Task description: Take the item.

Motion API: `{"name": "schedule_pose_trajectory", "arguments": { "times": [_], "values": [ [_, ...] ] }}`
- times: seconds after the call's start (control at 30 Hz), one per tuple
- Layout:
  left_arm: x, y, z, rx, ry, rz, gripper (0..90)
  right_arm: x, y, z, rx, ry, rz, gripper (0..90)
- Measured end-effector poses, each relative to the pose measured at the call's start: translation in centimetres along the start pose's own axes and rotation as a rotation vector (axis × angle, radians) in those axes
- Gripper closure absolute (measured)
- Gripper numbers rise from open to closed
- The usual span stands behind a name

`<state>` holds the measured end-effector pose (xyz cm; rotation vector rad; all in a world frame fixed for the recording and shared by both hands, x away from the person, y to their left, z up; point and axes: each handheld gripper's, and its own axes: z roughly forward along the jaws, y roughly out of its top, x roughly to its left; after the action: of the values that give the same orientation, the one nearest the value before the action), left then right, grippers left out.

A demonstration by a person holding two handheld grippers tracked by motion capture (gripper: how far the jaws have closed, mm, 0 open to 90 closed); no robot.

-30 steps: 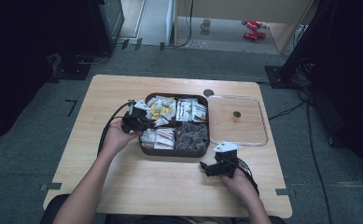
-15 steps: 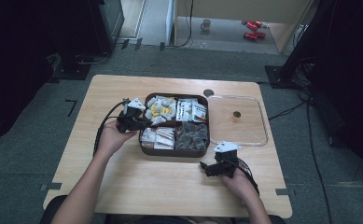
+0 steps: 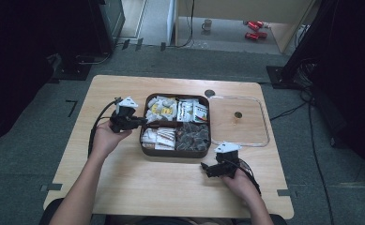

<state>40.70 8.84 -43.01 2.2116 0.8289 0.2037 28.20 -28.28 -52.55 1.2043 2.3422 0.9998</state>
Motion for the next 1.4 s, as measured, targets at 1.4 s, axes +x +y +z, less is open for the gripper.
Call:
{"name": "schedule_pose_trajectory", "arguments": {
  "times": [1.4],
  "values": [
    [4.8, -3.8, -2.6, 0.008, 0.097, -0.148, 87.5, 0.0, 0.3, 0.3, 0.003, 0.018, -0.018, 0.0]
  ]
}}
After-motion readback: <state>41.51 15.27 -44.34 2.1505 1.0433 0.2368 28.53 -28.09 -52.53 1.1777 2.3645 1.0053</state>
